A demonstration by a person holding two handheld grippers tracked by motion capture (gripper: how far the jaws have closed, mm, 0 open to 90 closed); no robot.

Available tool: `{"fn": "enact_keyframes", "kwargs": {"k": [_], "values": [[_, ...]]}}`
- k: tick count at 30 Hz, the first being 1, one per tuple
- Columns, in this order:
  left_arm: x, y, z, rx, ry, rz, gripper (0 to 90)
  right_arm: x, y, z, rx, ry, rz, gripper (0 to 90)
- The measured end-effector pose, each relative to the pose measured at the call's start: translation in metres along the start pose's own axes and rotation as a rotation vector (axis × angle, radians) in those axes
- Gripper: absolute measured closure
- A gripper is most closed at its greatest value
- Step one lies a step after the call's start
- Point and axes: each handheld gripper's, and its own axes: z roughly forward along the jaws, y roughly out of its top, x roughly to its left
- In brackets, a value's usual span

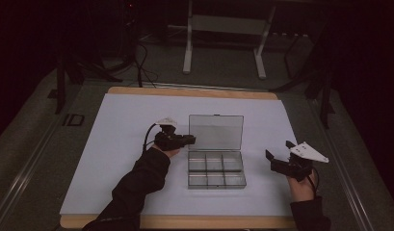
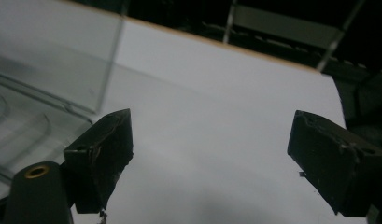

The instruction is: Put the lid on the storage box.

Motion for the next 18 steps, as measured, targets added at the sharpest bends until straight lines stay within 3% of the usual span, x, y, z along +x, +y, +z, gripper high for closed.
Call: {"fn": "enact_keyframes", "kwargs": {"k": [5,9,14,18], "values": [[-0.001,-0.001,-0.001,-0.005,0.002,0.017,79.9,0.010,0.020,0.008,-0.014,0.055,-0.005,13.7],[-0.002,-0.002,-0.002,-0.011,0.002,0.036,80.1,0.022,0.035,0.019,-0.011,0.095,-0.044,12.1],[-0.001,-0.003,-0.002,-0.020,-0.003,0.040,80.3,0.034,0.045,0.036,0.006,0.181,-0.026,14.1],[-0.001,-0.003,-0.002,-0.022,-0.003,0.048,80.5,0.040,0.047,0.049,0.027,0.198,-0.018,17.2]]}}
